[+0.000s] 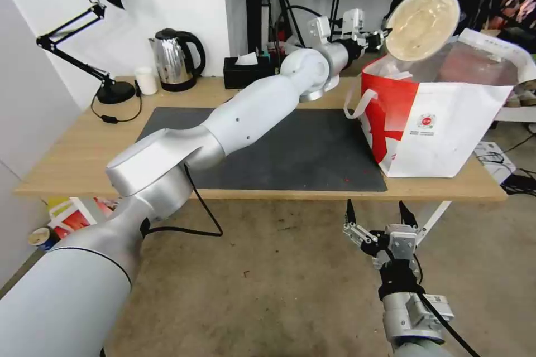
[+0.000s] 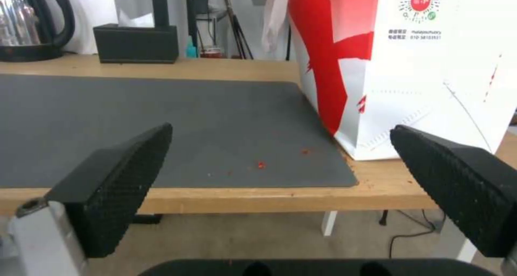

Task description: Pick up the trash from the table and place it into the takeout bag.

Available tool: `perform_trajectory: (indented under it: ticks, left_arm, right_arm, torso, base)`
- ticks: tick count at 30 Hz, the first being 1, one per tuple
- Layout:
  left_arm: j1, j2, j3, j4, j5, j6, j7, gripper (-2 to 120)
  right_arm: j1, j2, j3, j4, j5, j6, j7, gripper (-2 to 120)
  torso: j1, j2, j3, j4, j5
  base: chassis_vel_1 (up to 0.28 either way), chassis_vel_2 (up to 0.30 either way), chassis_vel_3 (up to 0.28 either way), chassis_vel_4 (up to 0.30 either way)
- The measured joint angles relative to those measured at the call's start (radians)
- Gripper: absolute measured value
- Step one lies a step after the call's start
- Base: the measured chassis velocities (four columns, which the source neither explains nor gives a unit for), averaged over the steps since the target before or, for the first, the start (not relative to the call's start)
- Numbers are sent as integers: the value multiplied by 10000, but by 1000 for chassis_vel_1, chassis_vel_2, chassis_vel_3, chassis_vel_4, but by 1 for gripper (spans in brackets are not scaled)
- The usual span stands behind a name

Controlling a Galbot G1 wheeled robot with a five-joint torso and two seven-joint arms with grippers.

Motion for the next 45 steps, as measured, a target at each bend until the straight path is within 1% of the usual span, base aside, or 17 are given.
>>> perform_trajectory:
  ticks: [3,8,12,24,37,39,40,43,45]
  left_arm:
    - [-84,9,217,194,1,-37,1,0]
    - [-144,13,441,249,-5,-124,-22,0]
    - [-157,15,795,273,-5,-330,-20,0]
    - [-92,22,1067,285,44,-395,-6,0]
    - [-32,27,1361,280,107,-430,450,0]
    - [-8,35,1353,253,107,-427,666,0]
    - [-8,35,1353,253,107,-427,666,0]
    - [32,39,1341,147,95,-421,1203,0]
    - [36,39,1341,117,91,-431,1284,0]
  right_arm:
    - [1,0,0,0,0,0,0,100]
    - [0,0,0,0,0,0,0,100]
    - [0,0,0,0,0,0,0,100]
    - [0,0,0,0,0,0,0,100]
    - [0,0,0,0,0,0,0,100]
    - [1,0,0,0,0,0,0,100]
    - [1,0,0,0,0,0,0,100]
    - [0,0,0,0,0,0,0,100]
    - [0,0,0,0,0,0,0,100]
  torso:
    - [0,0,0,1,0]
    - [0,0,0,1,0]
    - [1,0,0,0,0]
    - [0,0,0,0,1]
    - [1,0,0,0,1]
    - [1,0,0,1,1]
    - [1,0,0,1,1]
    - [0,0,0,0,0]
    - [0,0,0,0,1]
  base:
    - [0,0,0,0]
    - [0,0,0,0]
    - [0,0,0,0]
    - [0,0,0,0]
    - [0,0,0,0]
    - [0,0,0,0]
    - [0,0,0,0]
    - [0,0,0,0]
    - [0,0,0,0]
